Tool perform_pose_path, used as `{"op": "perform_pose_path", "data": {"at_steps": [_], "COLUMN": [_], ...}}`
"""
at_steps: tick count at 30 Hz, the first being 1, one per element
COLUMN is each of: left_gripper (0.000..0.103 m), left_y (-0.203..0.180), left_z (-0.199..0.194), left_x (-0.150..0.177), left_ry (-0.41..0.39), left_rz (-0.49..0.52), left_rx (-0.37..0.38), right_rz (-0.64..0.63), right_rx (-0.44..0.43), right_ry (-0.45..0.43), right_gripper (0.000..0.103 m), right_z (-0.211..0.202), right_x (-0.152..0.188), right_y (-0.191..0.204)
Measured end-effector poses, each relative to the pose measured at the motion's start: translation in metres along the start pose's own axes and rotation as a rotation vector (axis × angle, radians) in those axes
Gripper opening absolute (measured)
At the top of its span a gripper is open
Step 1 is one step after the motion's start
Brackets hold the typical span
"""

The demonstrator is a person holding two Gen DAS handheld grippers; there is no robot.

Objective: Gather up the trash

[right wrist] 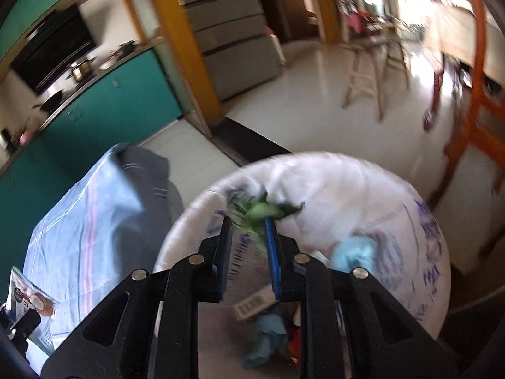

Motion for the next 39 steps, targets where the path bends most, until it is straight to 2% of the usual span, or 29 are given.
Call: {"op": "perform_pose_path", "data": {"at_steps": [4,7,10,12,13,14,17,20,21,26,30,35,37,39], "left_gripper": [0.048,0.049,0.057,0.068,0.077,0.085,0.094,0.095,0.095,0.099,0.099,0.099,0.099,0.099], "left_y": [-0.041,-0.069,-0.091,-0.101,-0.103,-0.104,-0.1,-0.081,-0.074,-0.01,0.043,0.101,0.12,0.131], "left_z": [0.024,0.053,0.067,0.073,0.075,0.076,0.074,0.067,0.062,0.011,-0.04,-0.118,-0.147,-0.168], "left_x": [-0.019,-0.022,-0.019,-0.015,-0.013,-0.011,-0.008,-0.007,-0.007,0.008,0.022,0.037,0.042,0.044], "left_ry": [-0.026,0.025,0.045,0.052,0.055,0.053,0.04,0.032,0.028,-0.034,-0.065,-0.122,-0.152,-0.176], "left_rz": [0.027,0.029,0.026,0.042,0.048,0.053,0.043,0.023,0.021,-0.015,-0.065,-0.086,-0.114,-0.146], "left_rx": [0.118,0.188,0.258,0.286,0.289,0.288,0.272,0.217,0.196,-0.037,-0.18,-0.356,-0.402,-0.418], "right_rz": [0.055,0.107,0.192,0.236,0.242,0.244,0.241,0.247,0.249,0.228,0.185,0.179,0.143,0.083], "right_rx": [0.032,0.056,0.094,0.114,0.12,0.126,0.114,0.111,0.109,0.115,0.092,-0.029,-0.051,-0.041], "right_ry": [-0.017,-0.019,-0.078,-0.111,-0.113,-0.111,-0.109,-0.134,-0.14,-0.189,-0.236,-0.314,-0.367,-0.35], "right_gripper": [0.022,0.022,0.024,0.025,0.031,0.041,0.051,0.065,0.067,0.084,0.088,0.091,0.096,0.097], "right_z": [-0.006,-0.004,-0.015,-0.02,-0.019,-0.019,-0.018,-0.021,-0.021,-0.024,-0.031,-0.069,-0.093,-0.108], "right_x": [0.004,0.006,0.002,-0.001,-0.001,-0.001,-0.002,-0.003,-0.004,-0.006,-0.004,0.019,0.036,0.052], "right_y": [-0.025,-0.038,-0.054,-0.064,-0.065,-0.067,-0.064,-0.061,-0.06,-0.051,-0.033,-0.007,0.01,0.027]}}
Point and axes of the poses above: each gripper's, at about its wrist camera, not at the fingertips, and z roughly the way its jaws point, y to its left, x to its underside, the point moved 1 cm from there along z, roughly the way its jaws point, and after that the axes turned 12 degrees about -y, right-handed, at the moved point
